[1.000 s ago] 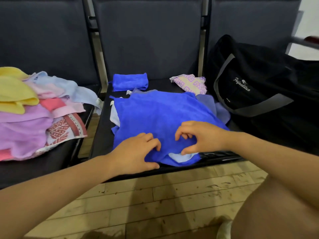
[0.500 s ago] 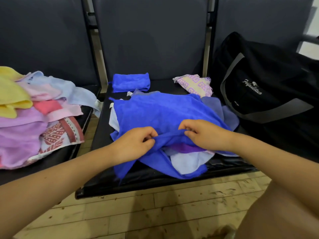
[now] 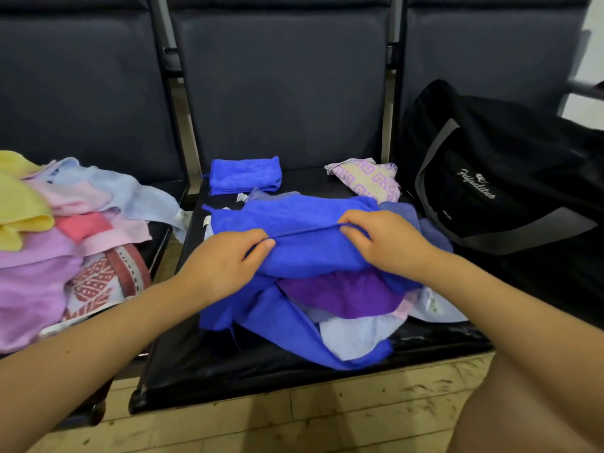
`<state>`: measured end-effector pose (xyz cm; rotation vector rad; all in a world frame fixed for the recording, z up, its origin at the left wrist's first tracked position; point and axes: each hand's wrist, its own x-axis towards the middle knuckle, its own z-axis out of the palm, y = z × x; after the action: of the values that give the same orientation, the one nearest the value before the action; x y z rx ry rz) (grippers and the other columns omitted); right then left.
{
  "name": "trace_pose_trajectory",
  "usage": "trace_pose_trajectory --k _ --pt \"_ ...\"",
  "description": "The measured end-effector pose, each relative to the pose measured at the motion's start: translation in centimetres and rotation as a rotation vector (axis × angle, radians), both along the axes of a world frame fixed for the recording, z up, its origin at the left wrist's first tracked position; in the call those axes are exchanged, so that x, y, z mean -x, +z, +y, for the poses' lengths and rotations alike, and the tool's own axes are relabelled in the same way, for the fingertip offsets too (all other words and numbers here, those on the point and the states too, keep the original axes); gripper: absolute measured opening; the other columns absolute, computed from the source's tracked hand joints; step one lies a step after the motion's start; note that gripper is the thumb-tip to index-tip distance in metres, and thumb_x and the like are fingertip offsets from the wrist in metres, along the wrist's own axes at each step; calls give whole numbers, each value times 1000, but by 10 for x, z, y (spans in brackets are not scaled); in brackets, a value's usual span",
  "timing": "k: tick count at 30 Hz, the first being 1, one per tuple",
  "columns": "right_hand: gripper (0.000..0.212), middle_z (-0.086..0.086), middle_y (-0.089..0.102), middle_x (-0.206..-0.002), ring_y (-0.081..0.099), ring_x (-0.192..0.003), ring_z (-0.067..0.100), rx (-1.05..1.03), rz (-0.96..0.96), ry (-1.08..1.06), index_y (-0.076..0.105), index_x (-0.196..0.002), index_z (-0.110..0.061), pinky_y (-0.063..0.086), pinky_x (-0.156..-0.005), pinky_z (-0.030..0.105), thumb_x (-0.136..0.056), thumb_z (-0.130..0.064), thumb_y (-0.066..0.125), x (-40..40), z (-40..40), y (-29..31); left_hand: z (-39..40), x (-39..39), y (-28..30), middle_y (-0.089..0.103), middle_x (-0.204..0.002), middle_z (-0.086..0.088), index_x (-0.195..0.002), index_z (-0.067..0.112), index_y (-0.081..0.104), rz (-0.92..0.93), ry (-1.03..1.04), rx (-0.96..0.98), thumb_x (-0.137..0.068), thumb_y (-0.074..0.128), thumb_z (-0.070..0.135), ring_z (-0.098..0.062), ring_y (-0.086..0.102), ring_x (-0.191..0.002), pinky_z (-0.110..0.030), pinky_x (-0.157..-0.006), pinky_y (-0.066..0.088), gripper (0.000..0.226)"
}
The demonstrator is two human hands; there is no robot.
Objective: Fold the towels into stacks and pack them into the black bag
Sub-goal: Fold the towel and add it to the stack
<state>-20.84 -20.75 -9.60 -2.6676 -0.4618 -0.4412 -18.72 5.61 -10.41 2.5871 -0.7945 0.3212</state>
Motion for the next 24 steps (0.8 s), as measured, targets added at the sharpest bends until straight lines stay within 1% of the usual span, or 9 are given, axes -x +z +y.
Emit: trace_pose_trajectory --k 3,7,10,11,14,17,20,22,24 --pt "25 14 68 -105 60 -98 33 38 36 -88 63 -115 -10 43 -84 40 -98 -12 45 -5 -16 3 13 -10 0 56 -65 2 -78 17 53 -39 56 -15 -92 29 49 -19 53 -65 -36 -61 39 41" --pt "31 19 67 -102 60 -95 36 -18 85 -252 63 -111 -8 46 -83 41 -90 1 42 -8 -51 6 30 -16 -5 70 -96 -8 -103 10 65 -51 128 -78 -96 48 16 -31 63 -90 -36 -74 45 19" --pt "26 15 66 -95 57 -89 25 -187 121 -315 66 -103 0 39 -74 29 -91 3 43 -5 -68 9 37 -15 -5 68 -105 -9 -109 7 66 -46 142 -84 -93 52 9 -30 61 -99 -34 -80 43 21" --pt "21 17 65 -90 54 -84 22 -261 148 -322 65 -98 6 37 -71 29 -94 -1 45 -2 -70 9 38 -14 -5 68 -101 -10 -105 6 67 -41 155 -56 -92 52 8 -29 61 -96 -33 -77 42 19" --pt "40 14 60 -80 51 -78 20 -674 248 -305 58 -95 17 41 -72 34 -96 -22 54 7 -72 9 37 -8 1 58 -73 -12 -83 -4 62 95 288 158 -91 49 6 -26 52 -70 -30 -61 35 18" --pt "23 3 70 -84 64 -81 15 -1102 356 -265 64 -93 -3 51 -76 29 -100 -18 48 16 -64 11 31 2 6 47 -74 -19 -82 -13 53 292 369 468 -94 42 5 -21 40 -68 -23 -56 29 25" --pt "20 3 65 -98 59 -89 15 -1041 454 -326 62 -94 -15 49 -74 28 -102 -23 45 25 -56 8 23 18 4 59 -89 -15 -91 -2 57 343 310 541 -98 39 8 -18 46 -85 -25 -73 31 23" --pt "29 14 64 -109 56 -95 19 -918 499 -388 63 -103 -2 47 -82 36 -101 -27 47 30 -57 3 21 28 4 58 -90 -5 -90 9 57 299 257 481 -99 38 8 -18 47 -91 -23 -74 29 21" --pt "43 22 63 -113 54 -93 22 -805 547 -439 57 -112 11 44 -85 37 -99 -30 50 36 -62 -1 22 36 1 56 -84 -2 -81 14 54 296 200 413 -99 38 8 -18 48 -82 -23 -69 32 24"
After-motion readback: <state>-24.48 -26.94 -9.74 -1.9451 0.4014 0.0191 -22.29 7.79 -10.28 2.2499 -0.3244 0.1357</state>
